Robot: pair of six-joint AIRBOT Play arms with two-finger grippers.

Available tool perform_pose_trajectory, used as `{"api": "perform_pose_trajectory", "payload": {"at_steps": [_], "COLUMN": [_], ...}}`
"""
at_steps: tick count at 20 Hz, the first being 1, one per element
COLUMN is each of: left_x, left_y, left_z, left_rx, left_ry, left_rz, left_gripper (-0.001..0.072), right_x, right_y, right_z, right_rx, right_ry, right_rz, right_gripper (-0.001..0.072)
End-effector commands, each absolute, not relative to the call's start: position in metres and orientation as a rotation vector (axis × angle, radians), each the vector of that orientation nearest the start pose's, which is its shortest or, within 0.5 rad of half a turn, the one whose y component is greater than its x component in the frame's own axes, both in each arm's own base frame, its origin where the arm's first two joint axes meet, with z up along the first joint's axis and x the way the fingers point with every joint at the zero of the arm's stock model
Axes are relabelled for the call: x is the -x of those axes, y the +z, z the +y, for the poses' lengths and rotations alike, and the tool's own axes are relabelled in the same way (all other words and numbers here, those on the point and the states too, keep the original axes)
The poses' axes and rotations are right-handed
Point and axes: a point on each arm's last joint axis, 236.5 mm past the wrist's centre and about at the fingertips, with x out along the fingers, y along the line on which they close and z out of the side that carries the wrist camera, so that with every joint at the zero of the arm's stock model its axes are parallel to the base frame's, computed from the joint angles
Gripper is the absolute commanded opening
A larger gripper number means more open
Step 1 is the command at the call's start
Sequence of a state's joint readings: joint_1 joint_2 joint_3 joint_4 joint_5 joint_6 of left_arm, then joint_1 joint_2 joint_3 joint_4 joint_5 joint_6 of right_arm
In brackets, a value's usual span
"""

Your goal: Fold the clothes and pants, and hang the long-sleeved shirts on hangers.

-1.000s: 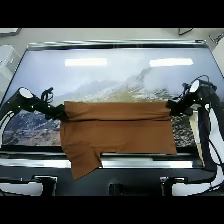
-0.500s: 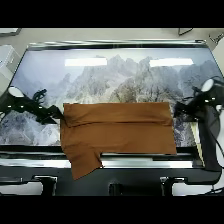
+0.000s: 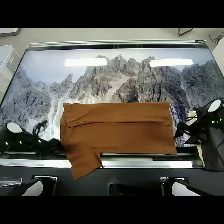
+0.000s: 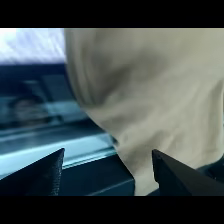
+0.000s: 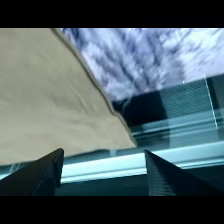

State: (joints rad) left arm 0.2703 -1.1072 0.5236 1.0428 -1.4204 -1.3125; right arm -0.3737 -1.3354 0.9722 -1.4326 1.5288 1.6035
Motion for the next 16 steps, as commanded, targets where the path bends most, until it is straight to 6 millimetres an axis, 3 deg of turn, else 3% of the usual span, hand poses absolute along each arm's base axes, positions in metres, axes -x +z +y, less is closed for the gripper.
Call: {"api": "perform_pose_trajectory", "payload": {"at_steps": [1,2,5,8,9,10,16], "left_x": [-0.140,-0.142,-0.154,-0.159,-0.157,-0.153,-0.150], "left_y": [-0.098,-0.101,-0.108,-0.111,-0.110,-0.109,-0.105], "left_z": [-0.107,-0.112,-0.120,-0.121,-0.122,-0.123,-0.124], "left_rx": [0.722,0.715,0.696,0.688,0.682,0.669,0.657], "left_ry": [-0.353,-0.355,-0.327,-0.304,-0.315,-0.343,-0.371], "left_rz": [1.774,1.760,1.715,1.696,1.703,1.712,1.725], "left_gripper": [0.0569,0.0488,0.0483,0.0211,0.0064,0.0034,0.0034], "right_x": [-0.219,-0.219,-0.216,-0.215,-0.212,-0.207,-0.195], "right_y": [-0.065,-0.064,-0.064,-0.070,-0.076,-0.082,-0.110], "right_z": [-0.047,-0.047,-0.047,-0.050,-0.050,-0.048,-0.023], "right_rx": [-0.526,-0.529,-0.525,-0.511,-0.509,-0.512,-0.575], "right_ry": [-0.175,-0.173,-0.174,-0.188,-0.193,-0.195,-0.120], "right_rz": [1.858,1.859,1.869,1.864,1.867,1.874,1.863], "right_gripper": [0.0606,0.0606,0.0607,0.0609,0.0610,0.0613,0.0604]}}
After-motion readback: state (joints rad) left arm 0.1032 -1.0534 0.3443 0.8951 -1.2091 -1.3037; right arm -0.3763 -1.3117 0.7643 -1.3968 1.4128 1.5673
